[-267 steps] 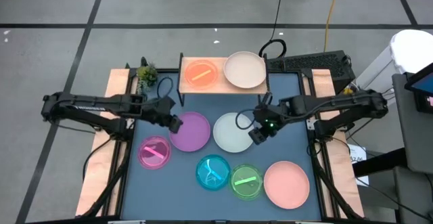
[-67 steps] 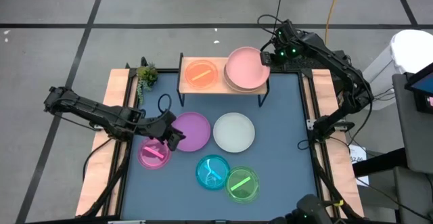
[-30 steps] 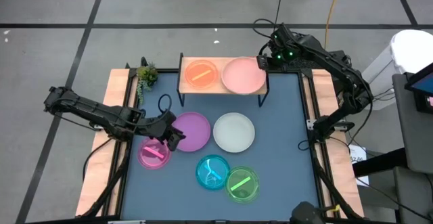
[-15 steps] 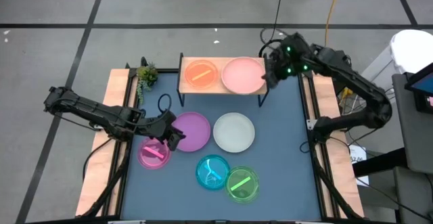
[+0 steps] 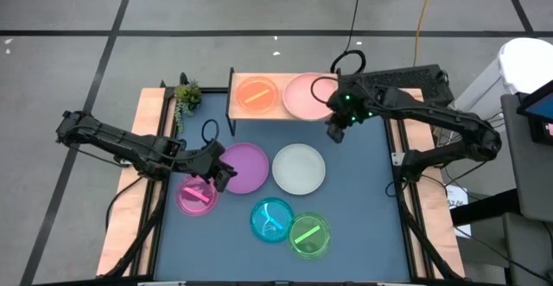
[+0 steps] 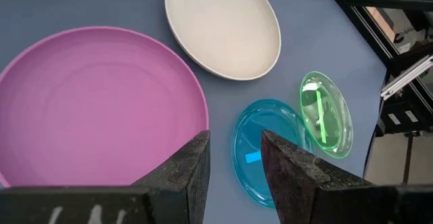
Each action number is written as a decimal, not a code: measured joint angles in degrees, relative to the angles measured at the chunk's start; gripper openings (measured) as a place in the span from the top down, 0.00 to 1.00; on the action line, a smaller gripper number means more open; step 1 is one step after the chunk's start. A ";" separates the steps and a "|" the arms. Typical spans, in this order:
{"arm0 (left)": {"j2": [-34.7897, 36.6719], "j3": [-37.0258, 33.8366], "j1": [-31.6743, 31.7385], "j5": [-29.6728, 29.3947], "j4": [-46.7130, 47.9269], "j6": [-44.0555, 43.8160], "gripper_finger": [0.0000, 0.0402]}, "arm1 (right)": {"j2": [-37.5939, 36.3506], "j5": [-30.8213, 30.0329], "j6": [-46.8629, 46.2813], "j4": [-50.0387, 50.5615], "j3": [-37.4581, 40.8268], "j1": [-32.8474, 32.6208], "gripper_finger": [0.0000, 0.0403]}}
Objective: Place and stack plates onto a shelf
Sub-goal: Stack the light pink plate on top of the white plate on the shelf, then stack the pink plate on top of the orange plate on the shelf
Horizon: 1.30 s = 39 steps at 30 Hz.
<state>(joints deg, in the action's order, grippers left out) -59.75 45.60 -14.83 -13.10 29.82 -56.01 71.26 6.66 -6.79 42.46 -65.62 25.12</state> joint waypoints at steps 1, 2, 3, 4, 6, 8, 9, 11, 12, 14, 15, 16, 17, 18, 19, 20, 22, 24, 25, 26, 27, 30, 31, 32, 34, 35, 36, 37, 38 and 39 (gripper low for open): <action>0.00 0.00 0.00 0.00 0.00 0.00 0.66 | -0.01 -0.95 0.03 -0.77 0.63 -0.16 1.00; 0.00 0.00 0.00 0.01 0.00 0.00 0.66 | -0.02 -1.91 0.00 -1.63 1.31 -0.19 1.00; 0.00 0.00 0.00 0.02 0.00 0.00 0.66 | -0.02 -2.36 0.00 -2.33 1.92 -0.19 1.00; 0.00 0.00 -0.03 0.02 0.00 0.00 0.66 | 0.00 -2.51 -0.01 -2.86 2.44 -0.19 1.00; 0.00 0.00 -0.04 0.06 0.00 -0.02 0.66 | 0.00 -3.54 0.01 -3.49 3.11 -0.17 1.00; 0.00 0.00 -0.04 0.21 0.00 -0.02 0.66 | 0.00 -5.32 0.00 -3.75 3.28 -0.17 1.00; 0.00 0.00 -0.04 0.22 0.00 -0.02 0.66 | 0.00 -6.08 0.00 -3.79 3.31 -0.17 1.00; 0.00 0.00 -0.04 0.22 0.00 -0.02 0.66 | 0.00 -6.91 0.00 -4.60 3.34 -0.17 1.00; 0.00 0.00 -0.04 0.22 -0.02 -0.02 0.66 | 0.00 -6.93 0.00 -5.29 3.34 -0.17 1.00; 0.00 0.00 -0.04 0.22 0.00 -0.02 0.66 | 0.00 -6.98 0.00 -6.09 3.34 -0.12 1.00; 0.00 0.00 -0.04 0.22 0.00 -0.02 0.66 | 0.00 -7.00 0.00 -6.12 3.34 -0.12 1.00; 0.00 0.00 -0.04 0.22 0.00 -0.02 0.66 | 0.00 -7.03 0.00 -6.19 3.34 -0.12 1.00; 0.00 0.00 -0.04 0.22 0.00 -0.02 0.66 | 0.00 -7.06 0.00 -6.24 3.34 -0.12 1.00; 0.00 0.00 -0.04 0.22 0.00 -0.02 0.66 | 0.00 -7.12 0.00 -6.25 3.34 -0.12 1.00; 0.00 0.00 -0.04 0.22 0.00 -0.04 0.66 | 0.00 -7.57 -0.01 -6.21 3.34 -0.12 1.00; 0.00 0.00 -0.04 0.22 0.00 -0.07 0.66 | 0.00 -8.42 -0.23 -6.19 3.34 -0.12 1.00; 0.00 0.00 -0.04 0.22 0.00 -0.07 0.66 | 0.00 -9.80 -1.88 -6.15 3.34 -0.12 1.00; 0.00 0.00 -0.04 0.22 -0.01 -0.08 0.66 | 0.00 -9.84 -3.61 -6.21 3.34 0.16 1.00; 0.00 0.00 -0.04 0.21 -0.02 -0.09 0.66 | 0.00 -9.77 -3.99 -6.27 3.34 0.35 1.00; 0.00 0.00 -0.04 0.22 -0.02 -0.08 0.66 | 0.00 -9.63 -4.34 -6.34 3.34 0.38 1.00; 0.00 0.00 -0.04 0.22 -0.02 -0.04 0.66 | 0.00 -9.52 -4.55 -6.49 3.34 0.38 1.00; 0.00 0.00 -0.04 0.22 -0.02 0.22 0.66 | -0.45 -7.51 -5.60 -6.85 3.34 0.14 1.00; 0.00 0.00 -0.04 0.22 0.03 0.22 0.66 | -0.86 -6.57 -6.47 -6.76 3.34 -0.01 1.00; 0.00 0.00 -0.04 0.22 0.08 0.20 0.66 | -1.42 -6.24 -7.78 -6.80 3.34 -0.37 1.00; 0.00 0.00 0.04 0.83 0.67 -0.87 0.66 | -2.95 -5.06 -10.39 -6.33 3.34 -1.14 1.00; 0.00 0.00 0.21 1.04 1.62 -2.50 0.66 | -3.78 -5.02 -11.94 -5.98 3.34 -1.74 1.00; 0.00 0.00 0.56 1.28 2.98 -4.87 0.66 | -4.71 -5.04 -13.57 -5.66 3.34 -2.41 1.00; 0.00 0.00 0.95 1.54 4.55 -7.32 0.66 | -5.67 -5.06 -15.18 -5.26 3.34 -3.14 1.00; 0.00 0.00 1.38 1.82 6.29 -9.36 0.66 | -6.61 -5.05 -16.54 -4.71 3.34 -3.93 1.00; 0.00 0.00 1.86 2.59 7.83 -10.85 0.66 | -7.54 -5.06 -17.82 -4.02 3.34 -4.67 1.00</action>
<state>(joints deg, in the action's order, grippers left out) -59.75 45.60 -12.97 -10.52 37.66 -66.86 63.73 1.61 -24.60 38.44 -62.28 20.45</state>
